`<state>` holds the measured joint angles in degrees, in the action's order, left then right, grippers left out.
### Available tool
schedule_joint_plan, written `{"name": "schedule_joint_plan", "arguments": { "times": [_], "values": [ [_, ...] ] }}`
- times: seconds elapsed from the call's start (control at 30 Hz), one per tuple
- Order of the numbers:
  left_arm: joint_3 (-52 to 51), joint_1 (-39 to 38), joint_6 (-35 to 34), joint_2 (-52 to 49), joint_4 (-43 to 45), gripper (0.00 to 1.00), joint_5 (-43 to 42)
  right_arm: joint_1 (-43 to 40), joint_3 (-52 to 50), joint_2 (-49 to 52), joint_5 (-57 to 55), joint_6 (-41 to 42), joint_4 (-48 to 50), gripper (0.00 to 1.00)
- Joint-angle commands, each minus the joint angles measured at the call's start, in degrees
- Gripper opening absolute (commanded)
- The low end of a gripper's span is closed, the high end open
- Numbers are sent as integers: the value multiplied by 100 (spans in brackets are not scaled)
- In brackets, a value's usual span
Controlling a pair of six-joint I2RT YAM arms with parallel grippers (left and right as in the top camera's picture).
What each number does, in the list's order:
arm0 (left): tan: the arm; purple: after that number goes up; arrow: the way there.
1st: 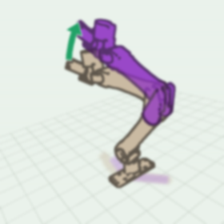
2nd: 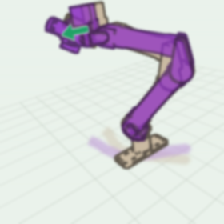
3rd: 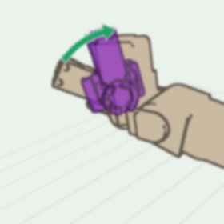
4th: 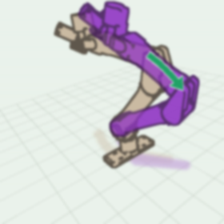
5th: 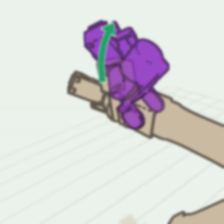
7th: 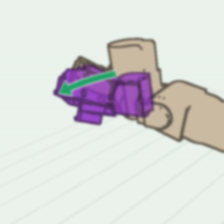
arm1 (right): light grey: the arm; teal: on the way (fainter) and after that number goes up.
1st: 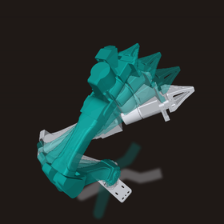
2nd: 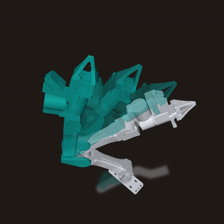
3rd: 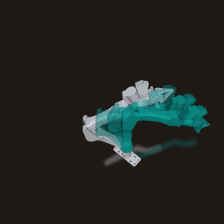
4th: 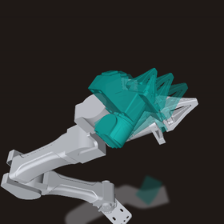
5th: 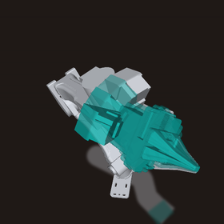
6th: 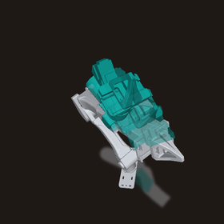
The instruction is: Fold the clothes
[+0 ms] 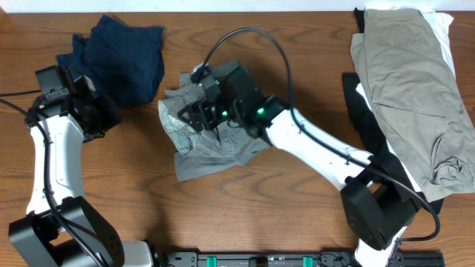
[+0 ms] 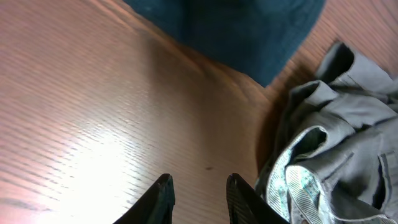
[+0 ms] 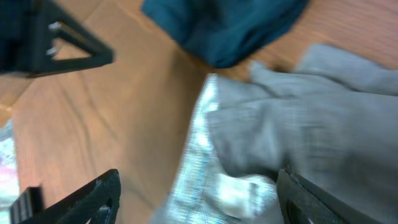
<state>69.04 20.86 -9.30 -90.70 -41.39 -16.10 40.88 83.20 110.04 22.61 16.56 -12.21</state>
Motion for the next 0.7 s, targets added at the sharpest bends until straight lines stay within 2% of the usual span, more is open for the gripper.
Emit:
{"name": "schedule_joint_plan", "arguments": {
  "times": [0.0,0.23,0.3,0.47,0.6,0.67],
  "values": [
    [31,-216,-85,98,-35,30,26,-472,125,-129,11,-103,-203,79],
    [13,-787,-87,90,-127,31,-15,-1213,125,-129,-20,-708,-1550,79],
    [13,-960,-85,90,-120,30,-245,-1403,125,-129,-107,-750,-1781,80],
    [13,-1508,46,90,-94,31,-835,-1860,122,-129,-186,-769,-2020,80],
    [9,-2068,345,87,-83,31,-898,-2293,122,-129,-184,-769,-2031,81],
    [9,-2312,444,85,-31,35,-896,-2476,122,-129,-184,-769,-2063,82]
  ]
}}
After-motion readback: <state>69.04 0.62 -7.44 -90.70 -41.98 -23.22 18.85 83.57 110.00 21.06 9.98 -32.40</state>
